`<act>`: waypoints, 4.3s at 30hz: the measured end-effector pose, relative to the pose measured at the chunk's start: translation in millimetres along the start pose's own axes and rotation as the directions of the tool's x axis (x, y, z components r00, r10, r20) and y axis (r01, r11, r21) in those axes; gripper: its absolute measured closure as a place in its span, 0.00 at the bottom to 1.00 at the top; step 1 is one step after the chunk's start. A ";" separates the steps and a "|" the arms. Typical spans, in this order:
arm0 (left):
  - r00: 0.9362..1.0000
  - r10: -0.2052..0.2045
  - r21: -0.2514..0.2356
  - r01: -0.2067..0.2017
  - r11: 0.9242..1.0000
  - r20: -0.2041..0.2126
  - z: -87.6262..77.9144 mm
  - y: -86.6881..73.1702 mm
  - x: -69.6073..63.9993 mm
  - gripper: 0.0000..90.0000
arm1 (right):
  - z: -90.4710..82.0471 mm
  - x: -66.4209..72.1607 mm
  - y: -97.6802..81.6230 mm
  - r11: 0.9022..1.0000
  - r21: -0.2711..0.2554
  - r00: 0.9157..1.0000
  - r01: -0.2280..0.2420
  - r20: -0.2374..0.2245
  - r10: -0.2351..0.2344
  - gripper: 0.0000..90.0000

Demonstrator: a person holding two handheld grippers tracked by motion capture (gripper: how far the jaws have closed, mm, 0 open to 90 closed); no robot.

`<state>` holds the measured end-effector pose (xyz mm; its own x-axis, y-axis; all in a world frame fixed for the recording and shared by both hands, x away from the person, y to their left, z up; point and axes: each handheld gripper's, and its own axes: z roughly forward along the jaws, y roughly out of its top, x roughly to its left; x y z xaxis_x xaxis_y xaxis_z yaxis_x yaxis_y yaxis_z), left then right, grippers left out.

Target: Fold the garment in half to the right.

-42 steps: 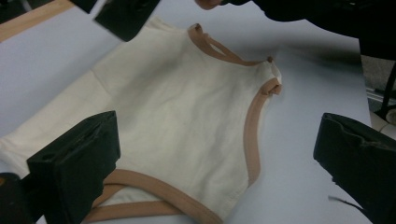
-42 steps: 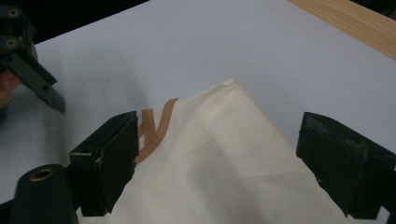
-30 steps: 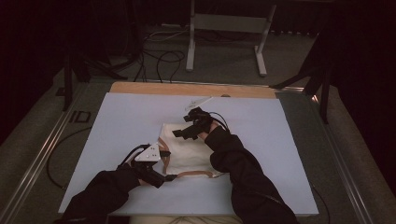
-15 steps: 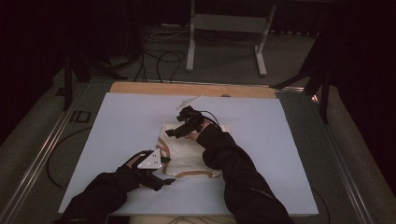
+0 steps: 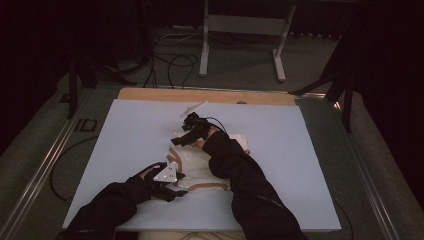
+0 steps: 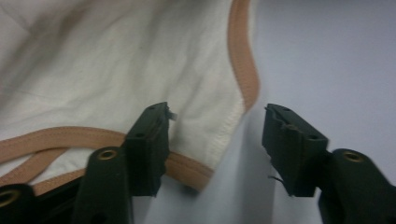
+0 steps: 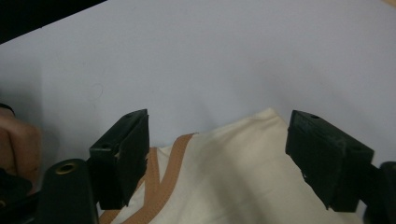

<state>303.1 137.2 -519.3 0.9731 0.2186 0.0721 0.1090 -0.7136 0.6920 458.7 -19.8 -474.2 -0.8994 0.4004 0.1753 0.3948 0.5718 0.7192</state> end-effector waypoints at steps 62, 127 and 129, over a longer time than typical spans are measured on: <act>1.000 -0.011 -0.008 0.011 1.000 -0.004 9.4 6.9 12.8 0.97 | 62.8 -17.5 12.2 0.983 0.183 0.985 0.009 0.168 -0.041 0.97; 0.977 0.213 0.020 -0.213 0.977 0.006 -14.6 88.2 10.3 0.97 | -73.1 -38.3 3.2 1.000 -0.017 0.975 0.014 0.220 -0.010 0.98; 0.976 0.216 0.016 -0.216 0.976 0.008 -13.4 91.4 10.1 0.97 | -76.6 -39.4 1.2 1.000 -0.023 0.975 0.009 0.224 -0.004 0.98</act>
<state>320.2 83.1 -445.8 0.9753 0.0544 0.2142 -0.1003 -0.7547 0.6483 480.3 -89.8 -428.8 -0.8362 0.5481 0.0177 0.3817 0.5586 0.7363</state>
